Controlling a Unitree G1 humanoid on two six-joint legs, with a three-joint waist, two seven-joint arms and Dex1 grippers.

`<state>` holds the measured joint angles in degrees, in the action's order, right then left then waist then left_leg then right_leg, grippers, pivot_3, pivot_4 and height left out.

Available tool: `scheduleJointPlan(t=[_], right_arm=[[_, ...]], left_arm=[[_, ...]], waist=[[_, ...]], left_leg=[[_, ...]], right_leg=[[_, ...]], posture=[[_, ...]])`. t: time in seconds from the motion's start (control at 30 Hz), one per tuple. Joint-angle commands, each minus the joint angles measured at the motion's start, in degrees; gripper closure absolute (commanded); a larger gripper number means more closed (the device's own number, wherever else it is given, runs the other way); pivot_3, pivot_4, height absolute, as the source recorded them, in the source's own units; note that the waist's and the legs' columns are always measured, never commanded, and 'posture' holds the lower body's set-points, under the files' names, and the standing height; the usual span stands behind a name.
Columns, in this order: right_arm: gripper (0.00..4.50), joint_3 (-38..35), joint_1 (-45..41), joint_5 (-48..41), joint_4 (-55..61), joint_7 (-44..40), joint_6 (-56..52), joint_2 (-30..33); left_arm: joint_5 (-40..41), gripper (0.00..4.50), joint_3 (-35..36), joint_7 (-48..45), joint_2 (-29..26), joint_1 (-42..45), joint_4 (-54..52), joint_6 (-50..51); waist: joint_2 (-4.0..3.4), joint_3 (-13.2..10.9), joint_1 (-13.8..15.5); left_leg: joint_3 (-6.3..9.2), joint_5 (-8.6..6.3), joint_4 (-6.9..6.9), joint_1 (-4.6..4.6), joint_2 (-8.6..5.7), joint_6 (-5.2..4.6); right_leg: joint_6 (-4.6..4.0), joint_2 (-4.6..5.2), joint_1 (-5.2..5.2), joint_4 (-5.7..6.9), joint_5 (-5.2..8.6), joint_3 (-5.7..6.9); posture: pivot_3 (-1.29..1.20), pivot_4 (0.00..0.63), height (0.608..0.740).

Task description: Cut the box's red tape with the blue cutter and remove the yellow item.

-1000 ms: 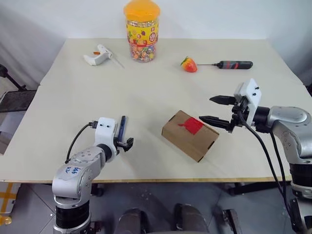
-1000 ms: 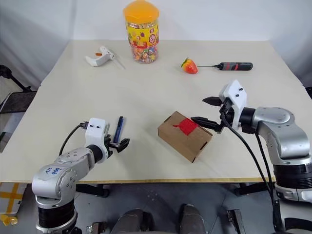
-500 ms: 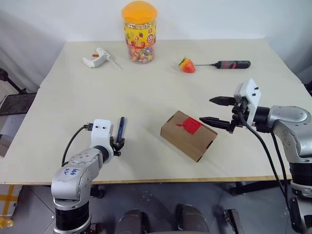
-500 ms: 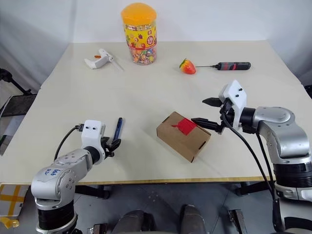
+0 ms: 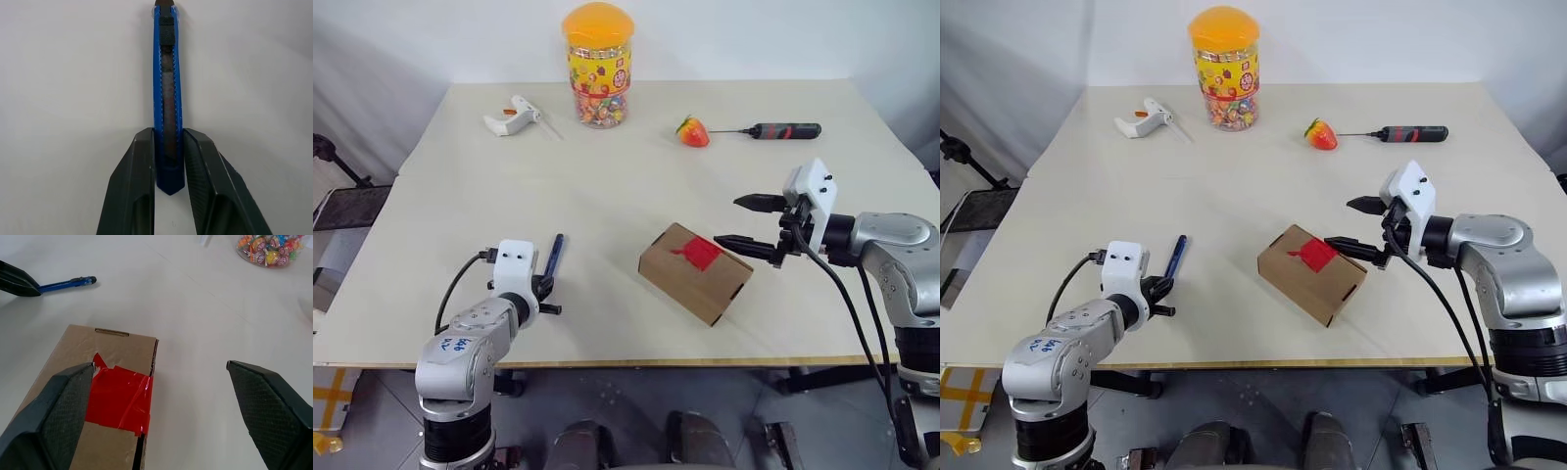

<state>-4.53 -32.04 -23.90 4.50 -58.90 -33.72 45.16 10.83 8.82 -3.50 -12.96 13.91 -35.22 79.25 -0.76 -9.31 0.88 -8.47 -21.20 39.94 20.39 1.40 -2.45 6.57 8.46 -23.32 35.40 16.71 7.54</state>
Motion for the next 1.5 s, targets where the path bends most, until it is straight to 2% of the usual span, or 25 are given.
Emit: scheduleJointPlan(t=[0.03, 0.27, 0.43, 0.57, 0.7, 0.77, 0.9, 0.97, 1.07, 1.13, 1.2, 1.47, 1.5], right_arm=[[0.00, -0.30, -1.11, -0.09, 1.60, 0.14, 0.40, 0.99], [0.00, -0.20, -1.25, -0.11, 1.24, 0.05, 0.39, 1.00], [0.00, 0.38, -3.45, 0.10, 0.45, -0.07, 0.35, 0.85], [0.00, 0.08, -4.65, -0.57, 0.73, 1.59, -1.31, 0.07], [0.00, -2.25, -3.57, -3.53, 4.45, 6.97, -6.79, -2.52], [0.00, -2.58, -2.23, -4.29, 6.26, 7.94, -7.97, -3.01], [0.00, -7.83, -5.04, -11.81, 5.53, 16.77, -18.48, -10.05], [0.00, -7.74, -4.57, -12.96, 8.38, 18.62, -19.72, -11.60], [0.00, -3.01, -0.17, -11.74, 15.93, 15.89, -18.75, -8.13], [0.00, 1.89, 2.96, -10.50, 21.01, 10.99, -17.83, -2.71], [0.00, 3.96, 3.40, -12.23, 24.31, 8.36, -18.97, 0.05], [0.00, 11.73, -3.11, -14.94, 29.95, 5.01, -20.61, 0.27], [0.18, 14.18, -4.16, -14.05, 30.41, 5.05, -20.62, -0.21]], left_arm=[[0.45, 3.64, -1.78, -1.36, -0.59, -3.11, 5.38, 3.64], [0.95, 3.64, -1.58, -3.87, -4.11, -1.87, 5.45, 3.04], [4.97, 3.64, 1.21, -11.87, -10.48, -2.23, 5.31, -1.90], [6.91, 3.64, 0.53, -19.12, -17.90, -4.11, 5.74, -9.34], [12.28, 3.64, 3.16, -34.65, -27.03, -6.14, 8.28, -20.92], [14.11, 3.64, 3.03, -39.34, -29.41, -7.11, 9.28, -24.38], [15.77, 3.64, 2.21, -49.72, -33.68, -9.04, 11.98, -34.10], [15.76, 3.64, 1.51, -53.52, -35.03, -9.21, 13.57, -38.37], [14.71, 3.64, -0.16, -58.95, -36.71, -8.50, 16.25, -45.58], [12.73, 3.64, -2.84, -62.87, -38.47, -6.93, 18.69, -50.62], [11.65, 3.64, -4.84, -65.55, -39.91, -5.93, 20.01, -53.27], [5.53, 3.64, -11.01, -68.94, -41.77, -2.53, 25.12, -62.02], [4.25, 3.66, -11.72, -68.78, -41.65, -2.12, 25.99, -63.59]], waist=[[0.00, 0.00, -0.07], [0.00, 0.00, -0.15], [0.00, 0.00, -0.73], [0.07, -0.05, -1.11], [0.24, -0.16, -1.18], [0.22, -0.18, -1.16], [0.36, -0.29, -1.12], [0.35, -0.31, -1.03], [0.35, -0.34, -0.86], [0.39, -0.36, -0.85], [0.45, -0.41, -0.94], [0.68, -0.59, -1.58], [0.70, -0.60, -1.53]], left_leg=[[0.00, 0.00, 0.00, 0.00, 0.01, 0.00], [0.00, 0.00, 0.00, 0.00, 0.02, 0.01], [0.00, -0.01, -0.01, 0.03, 0.06, 0.03], [0.00, -0.06, -0.02, 0.07, 0.15, 0.12], [-0.03, -0.11, -0.01, 0.21, 0.28, 0.22], [-0.02, -0.11, 0.00, 0.44, 0.28, 0.23], [0.04, -0.10, 0.10, 0.80, 0.22, 0.22], [0.01, -0.10, 0.10, 0.81, 0.21, 0.21], [0.02, -0.10, 0.05, 0.94, 0.20, 0.21], [-0.03, -0.11, 0.00, 0.97, 0.16, 0.21], [-0.09, -0.12, 0.00, 1.06, 0.09, 0.18], [-0.40, -0.13, 0.04, 1.00, 0.35, 0.21], [-0.39, -0.14, 0.04, 1.00, 0.37, 0.23]], right_leg=[[0.00, 0.00, 0.00, 0.00, 0.00, 0.00], [0.00, -0.01, -0.01, -0.01, 0.00, -0.01], [-0.03, -0.01, -0.07, 0.00, 0.02, -0.04], [-0.10, -0.02, -0.13, 0.00, 0.06, -0.02], [-0.17, -0.02, -0.29, -0.03, 0.09, 0.01], [-0.20, -0.04, -0.51, 0.01, 0.11, 0.04], [-0.19, -0.19, -0.72, 0.04, 0.10, 0.16], [-0.19, -0.21, -0.75, 0.05, 0.10, 0.21], [-0.19, -0.23, -0.91, 0.05, 0.10, 0.23], [-0.18, -0.24, -1.01, 0.11, 0.10, 0.25], [-0.17, -0.25, -1.12, 0.10, 0.10, 0.24], [-0.13, -0.50, -1.21, 0.09, 0.08, 0.13], [-0.14, -0.53, -1.21, 0.09, 0.08, 0.13]], posture=[[0.00, 0.150, 0.740], [0.00, 0.150, 0.740], [0.00, 0.150, 0.740], [0.00, 0.150, 0.740], [0.00, 0.150, 0.740], [0.00, 0.150, 0.740], [0.00, 0.150, 0.740], [0.00, 0.150, 0.740], [0.00, 0.150, 0.740], [0.00, 0.150, 0.740], [0.00, 0.150, 0.740], [0.00, 0.150, 0.740], [0.00, 0.150, 0.740]])
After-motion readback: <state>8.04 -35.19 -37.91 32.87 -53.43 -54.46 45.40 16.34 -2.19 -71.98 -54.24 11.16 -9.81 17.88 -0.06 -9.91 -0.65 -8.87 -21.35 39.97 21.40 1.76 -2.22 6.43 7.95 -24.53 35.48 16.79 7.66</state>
